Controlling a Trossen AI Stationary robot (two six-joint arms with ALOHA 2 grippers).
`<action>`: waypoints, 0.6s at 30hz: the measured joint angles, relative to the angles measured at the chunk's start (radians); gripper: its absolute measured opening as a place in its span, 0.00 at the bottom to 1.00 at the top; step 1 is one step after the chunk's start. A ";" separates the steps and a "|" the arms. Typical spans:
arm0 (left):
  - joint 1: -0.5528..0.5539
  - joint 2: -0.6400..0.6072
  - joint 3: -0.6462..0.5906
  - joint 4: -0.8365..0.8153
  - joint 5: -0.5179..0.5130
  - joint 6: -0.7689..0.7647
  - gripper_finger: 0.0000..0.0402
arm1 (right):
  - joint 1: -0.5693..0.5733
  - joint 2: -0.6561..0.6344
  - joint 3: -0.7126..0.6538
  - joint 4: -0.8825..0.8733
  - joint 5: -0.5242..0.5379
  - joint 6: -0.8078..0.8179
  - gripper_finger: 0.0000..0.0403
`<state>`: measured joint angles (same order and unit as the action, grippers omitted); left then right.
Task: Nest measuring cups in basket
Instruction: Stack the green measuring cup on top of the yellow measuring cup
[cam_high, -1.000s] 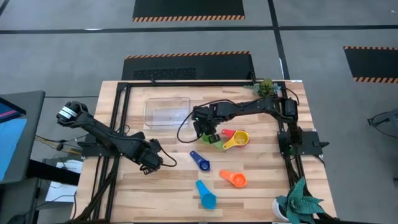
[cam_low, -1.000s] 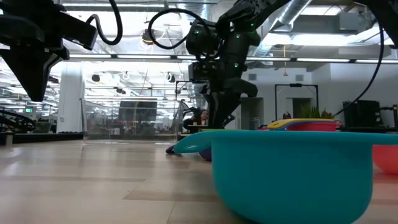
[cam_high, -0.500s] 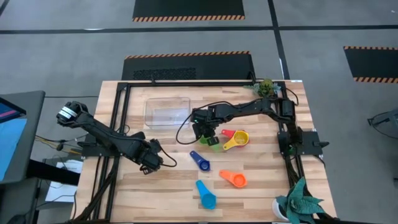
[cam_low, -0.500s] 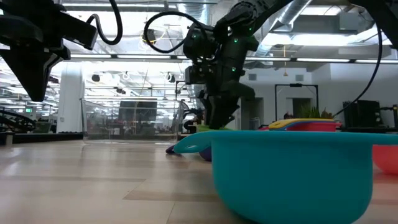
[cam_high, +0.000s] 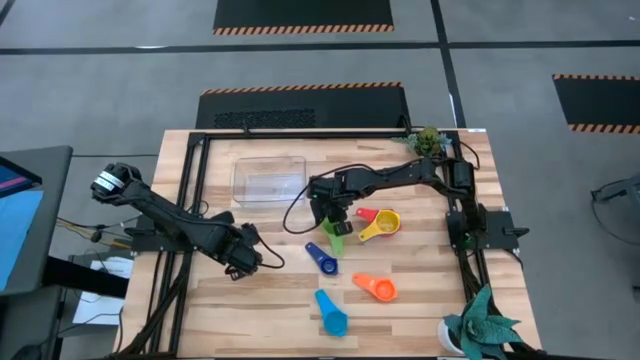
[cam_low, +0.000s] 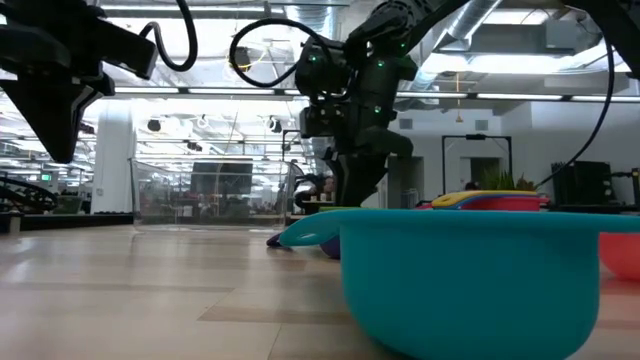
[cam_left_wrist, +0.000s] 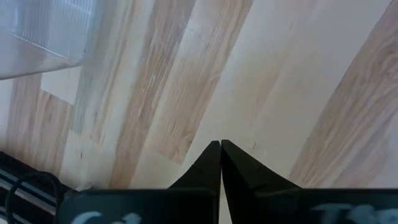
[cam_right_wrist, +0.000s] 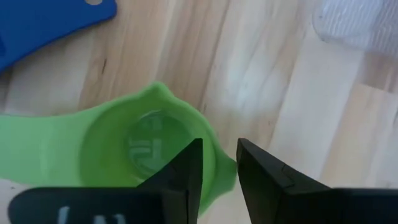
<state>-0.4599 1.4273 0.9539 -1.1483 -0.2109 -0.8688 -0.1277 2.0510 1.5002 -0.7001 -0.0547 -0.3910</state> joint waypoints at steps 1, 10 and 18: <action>0.000 0.000 0.000 0.000 -0.006 0.000 0.00 | 0.003 0.000 0.000 0.000 0.000 0.002 0.29; 0.000 0.000 0.000 0.006 -0.026 0.012 0.00 | 0.010 0.000 0.000 -0.019 0.000 0.054 0.20; 0.000 0.000 0.000 0.006 -0.040 0.038 0.00 | 0.004 0.000 0.000 -0.027 0.002 0.160 0.12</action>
<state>-0.4599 1.4273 0.9539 -1.1419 -0.2508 -0.8310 -0.1240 2.0510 1.5002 -0.7269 -0.0525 -0.2308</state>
